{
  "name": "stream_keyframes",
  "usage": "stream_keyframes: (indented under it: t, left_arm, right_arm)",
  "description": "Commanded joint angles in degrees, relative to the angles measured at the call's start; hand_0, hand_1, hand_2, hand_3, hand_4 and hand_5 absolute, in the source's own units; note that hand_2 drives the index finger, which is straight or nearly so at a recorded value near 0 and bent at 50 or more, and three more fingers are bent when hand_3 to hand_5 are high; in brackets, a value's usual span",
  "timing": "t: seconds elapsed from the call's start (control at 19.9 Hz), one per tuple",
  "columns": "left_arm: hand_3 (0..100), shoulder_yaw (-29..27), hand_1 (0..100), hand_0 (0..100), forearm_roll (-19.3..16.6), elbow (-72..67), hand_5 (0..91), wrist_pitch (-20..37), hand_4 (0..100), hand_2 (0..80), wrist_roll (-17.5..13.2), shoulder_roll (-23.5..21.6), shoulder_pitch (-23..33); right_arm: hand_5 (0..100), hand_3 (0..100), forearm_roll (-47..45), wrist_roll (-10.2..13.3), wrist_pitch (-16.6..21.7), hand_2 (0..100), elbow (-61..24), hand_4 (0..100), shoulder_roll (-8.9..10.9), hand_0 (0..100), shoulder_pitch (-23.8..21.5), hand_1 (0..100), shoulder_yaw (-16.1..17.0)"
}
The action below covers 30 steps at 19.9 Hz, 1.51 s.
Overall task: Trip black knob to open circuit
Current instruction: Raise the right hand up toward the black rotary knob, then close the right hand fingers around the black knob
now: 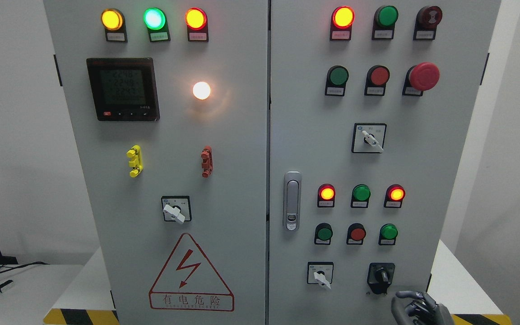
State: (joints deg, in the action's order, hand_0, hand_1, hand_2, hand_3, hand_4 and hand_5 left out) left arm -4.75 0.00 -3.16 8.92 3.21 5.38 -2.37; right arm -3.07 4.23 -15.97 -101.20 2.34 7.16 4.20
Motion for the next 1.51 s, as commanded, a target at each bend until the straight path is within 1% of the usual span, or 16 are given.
stream_keyframes:
  t: [0.0,0.8,1.0,1.46]
  left_arm:
    - [0,0.00,39,12,-1.76,0.00,0.0,0.05,0,0.0,-0.04,-0.02,0.00]
    - [0,0.00,39,12,-1.76,0.00,0.0,0.05,0,0.0,-0.04,-0.02,0.00]
    - [0,0.00,39,12,-1.76,0.00,0.0,0.05,0,0.0,-0.04,0.07,0.00]
    - [0,0.00,39,12,-1.76,0.00,0.0,0.05,0,0.0,-0.04,-0.02,0.00]
  right_arm:
    - [77,82,0.08,-0.01,-0.03,47,1.62,75,-0.05,53,1.10,76,-0.33]
    - [77,81,0.17,0.08,0.06,46,4.87,74,-0.05,53,3.74,76,-1.21]
    - [76,81,0.17,0.43,0.15,46,4.79,74,-0.05,54,3.65,76,-1.91]
    - [76,81,0.17,0.43,0.24,46,4.35,74,-0.58,54,3.12,76,-1.74]
